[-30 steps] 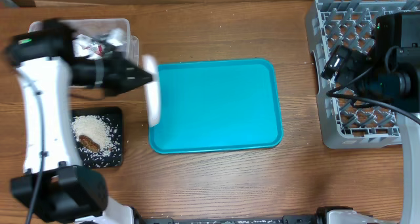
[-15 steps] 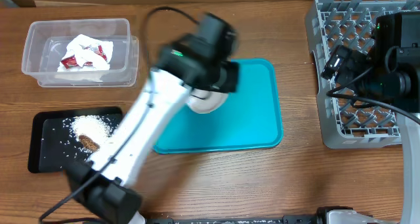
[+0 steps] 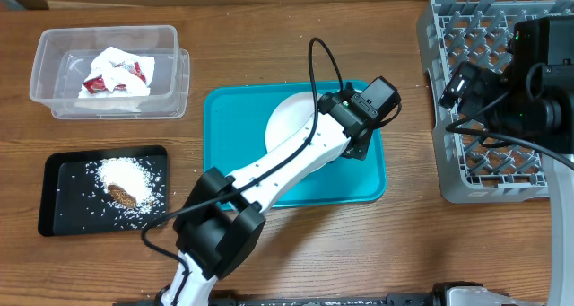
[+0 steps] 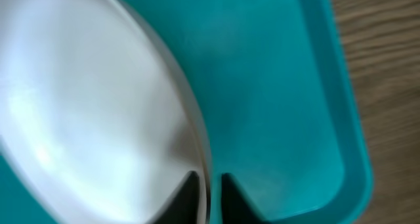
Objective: Sort waste into correct bins and load items into the dishwasher
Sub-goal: 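Carry the empty plate back and set it on the teal tray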
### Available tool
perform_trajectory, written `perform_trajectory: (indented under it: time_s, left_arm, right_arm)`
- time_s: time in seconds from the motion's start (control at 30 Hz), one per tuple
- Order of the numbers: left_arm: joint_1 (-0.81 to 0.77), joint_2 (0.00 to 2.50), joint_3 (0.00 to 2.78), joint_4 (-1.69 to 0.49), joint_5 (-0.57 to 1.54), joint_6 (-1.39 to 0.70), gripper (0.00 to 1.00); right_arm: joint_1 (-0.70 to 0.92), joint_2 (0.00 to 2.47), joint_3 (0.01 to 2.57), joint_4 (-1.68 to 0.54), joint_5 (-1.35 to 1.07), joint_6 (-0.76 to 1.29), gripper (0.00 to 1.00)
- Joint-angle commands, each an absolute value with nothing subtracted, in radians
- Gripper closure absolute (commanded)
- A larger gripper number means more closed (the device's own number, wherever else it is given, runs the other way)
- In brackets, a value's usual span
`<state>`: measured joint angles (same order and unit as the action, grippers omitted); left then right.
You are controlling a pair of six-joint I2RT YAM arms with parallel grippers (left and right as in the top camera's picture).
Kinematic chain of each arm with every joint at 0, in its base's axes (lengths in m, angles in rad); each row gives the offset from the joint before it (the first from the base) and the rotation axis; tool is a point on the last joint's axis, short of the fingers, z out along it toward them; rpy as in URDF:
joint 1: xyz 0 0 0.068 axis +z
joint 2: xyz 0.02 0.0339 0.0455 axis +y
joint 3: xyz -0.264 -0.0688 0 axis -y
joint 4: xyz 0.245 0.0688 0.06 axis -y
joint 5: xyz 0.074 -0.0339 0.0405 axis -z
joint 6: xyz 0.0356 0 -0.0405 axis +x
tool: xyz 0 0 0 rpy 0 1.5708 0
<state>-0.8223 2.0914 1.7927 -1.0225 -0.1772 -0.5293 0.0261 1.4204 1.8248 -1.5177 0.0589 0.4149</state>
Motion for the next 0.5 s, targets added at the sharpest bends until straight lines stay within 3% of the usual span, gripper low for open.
perform_trajectory:
  time_s: [0.0, 0.13, 0.47]
  left_arm:
    - [-0.805, 2.101, 1.804, -1.026, -0.208, -0.558, 0.29]
    - [-0.804, 2.096, 1.808, -1.029, -0.205, -0.557, 0.24]
    - [-0.696, 2.057, 1.937, -1.196, -0.213, -0.601, 0.27]
  right_arm:
    - [0.023, 1.414, 1.826, -1.512, 0.065, 0.42, 0.0]
    - [0.023, 1.414, 1.826, -1.512, 0.066, 0.42, 0.0]
    - [0.023, 1.414, 1.826, -1.512, 0.065, 0.42, 0.0]
